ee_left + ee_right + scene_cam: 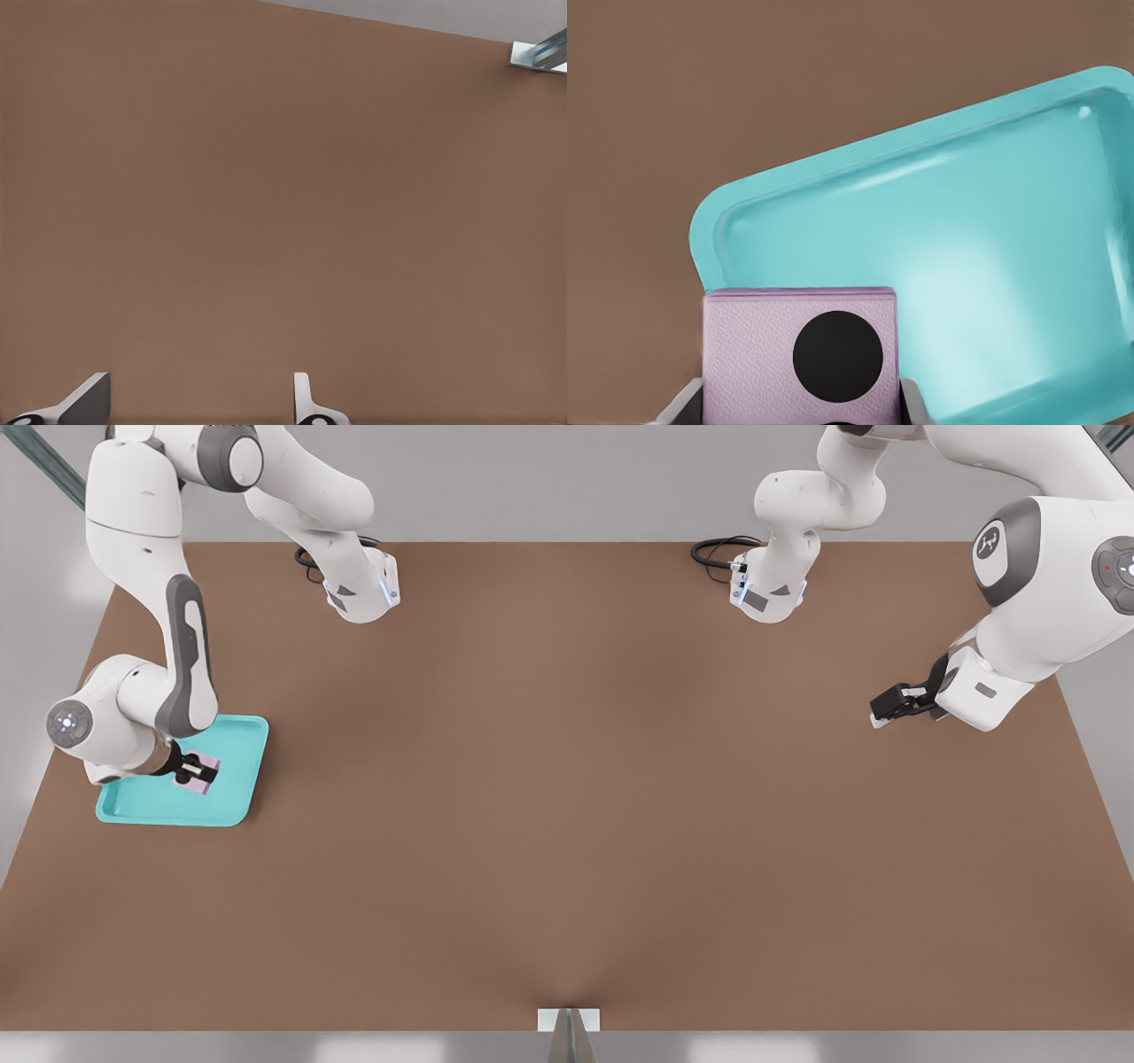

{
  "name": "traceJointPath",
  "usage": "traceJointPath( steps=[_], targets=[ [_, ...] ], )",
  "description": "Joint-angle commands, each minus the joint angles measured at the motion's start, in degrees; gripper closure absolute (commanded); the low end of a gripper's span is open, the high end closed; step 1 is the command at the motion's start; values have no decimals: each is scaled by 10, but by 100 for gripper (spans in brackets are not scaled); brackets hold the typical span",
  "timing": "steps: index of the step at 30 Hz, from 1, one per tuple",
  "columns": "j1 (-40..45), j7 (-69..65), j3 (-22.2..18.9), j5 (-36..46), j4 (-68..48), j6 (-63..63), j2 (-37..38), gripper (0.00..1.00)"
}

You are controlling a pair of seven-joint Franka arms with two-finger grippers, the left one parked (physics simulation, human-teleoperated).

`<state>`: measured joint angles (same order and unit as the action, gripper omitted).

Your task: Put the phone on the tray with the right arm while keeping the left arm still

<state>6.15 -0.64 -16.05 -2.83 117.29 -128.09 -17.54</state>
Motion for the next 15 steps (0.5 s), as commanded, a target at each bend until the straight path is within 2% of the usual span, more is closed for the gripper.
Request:
traceJointPath(
  steps=[1, 7, 8, 10, 13, 15],
  targets=[
    [-3, -274, -12, -2, 0, -4, -7, 26],
    [-15, -279, -19, 38, -22, -47, -79, 21],
    [-15, -280, -19, 57, -22, -49, -83, 8],
    [-17, -279, -20, 57, -24, -48, -83, 3],
    [-20, -276, -14, 58, -55, 7, -53, 1],
    [-49, -243, 16, 69, -116, 115, 15, 0]
  ],
)
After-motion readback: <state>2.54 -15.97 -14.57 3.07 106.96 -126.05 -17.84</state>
